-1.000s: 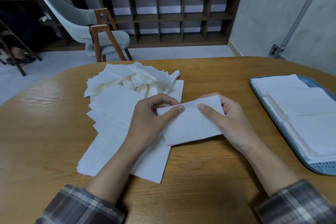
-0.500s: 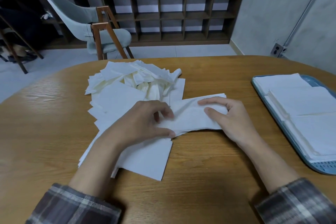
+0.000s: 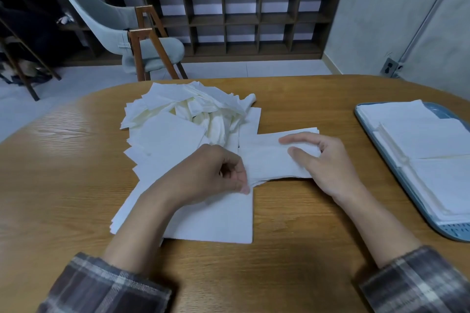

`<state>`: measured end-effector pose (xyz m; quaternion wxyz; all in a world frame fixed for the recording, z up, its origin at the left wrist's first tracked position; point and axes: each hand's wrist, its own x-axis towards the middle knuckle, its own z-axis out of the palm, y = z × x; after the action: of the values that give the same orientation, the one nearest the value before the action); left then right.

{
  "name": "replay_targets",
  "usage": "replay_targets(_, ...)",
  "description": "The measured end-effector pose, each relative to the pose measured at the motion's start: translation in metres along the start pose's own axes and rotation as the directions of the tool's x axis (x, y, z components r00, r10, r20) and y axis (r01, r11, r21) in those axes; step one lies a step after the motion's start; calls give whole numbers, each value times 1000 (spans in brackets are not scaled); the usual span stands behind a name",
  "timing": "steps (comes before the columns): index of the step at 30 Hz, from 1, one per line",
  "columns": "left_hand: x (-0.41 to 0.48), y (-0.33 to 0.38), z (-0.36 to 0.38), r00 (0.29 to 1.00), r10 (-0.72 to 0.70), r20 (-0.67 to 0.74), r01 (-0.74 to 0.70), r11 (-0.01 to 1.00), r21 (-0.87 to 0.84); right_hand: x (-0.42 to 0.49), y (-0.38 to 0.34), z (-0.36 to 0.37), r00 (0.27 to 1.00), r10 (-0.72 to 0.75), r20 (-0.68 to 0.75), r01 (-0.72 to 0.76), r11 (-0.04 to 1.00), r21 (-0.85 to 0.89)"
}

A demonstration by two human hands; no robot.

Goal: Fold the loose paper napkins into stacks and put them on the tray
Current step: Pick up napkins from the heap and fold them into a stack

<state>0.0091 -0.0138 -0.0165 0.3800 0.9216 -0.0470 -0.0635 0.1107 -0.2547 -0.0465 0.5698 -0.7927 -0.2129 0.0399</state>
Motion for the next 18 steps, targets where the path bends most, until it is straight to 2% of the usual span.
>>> replay_targets(3, 7, 6, 18, 976, 98, -195, -116, 990, -79, 1, 1, -3, 994, -10, -111, 12, 1000, 23)
replay_targets(5, 13, 7, 33, 954, 160, -255, -174, 984, -37, 3, 3, -4, 983, -20, -184, 25, 999, 25)
replay_targets(8, 19, 4, 46, 950, 216, -226, -213, 976, 39, 4, 5, -5, 974, -25, -227, 31, 999, 23)
replay_targets(12, 14, -3, 31, 955, 244, -167, -216, 961, 174, 3, 5, -4, 979, 3, -204, 2, 1000, 28)
replay_targets(15, 10, -9, 16, 985, 139, -98, -126, 984, 129, 3, 4, -3, 981, 11, -195, -6, 1000, 24)
replay_targets(18, 11, -10, 16, 986, 142, -86, -133, 986, 101, 3, 3, -2, 983, 6, -183, -3, 1000, 15)
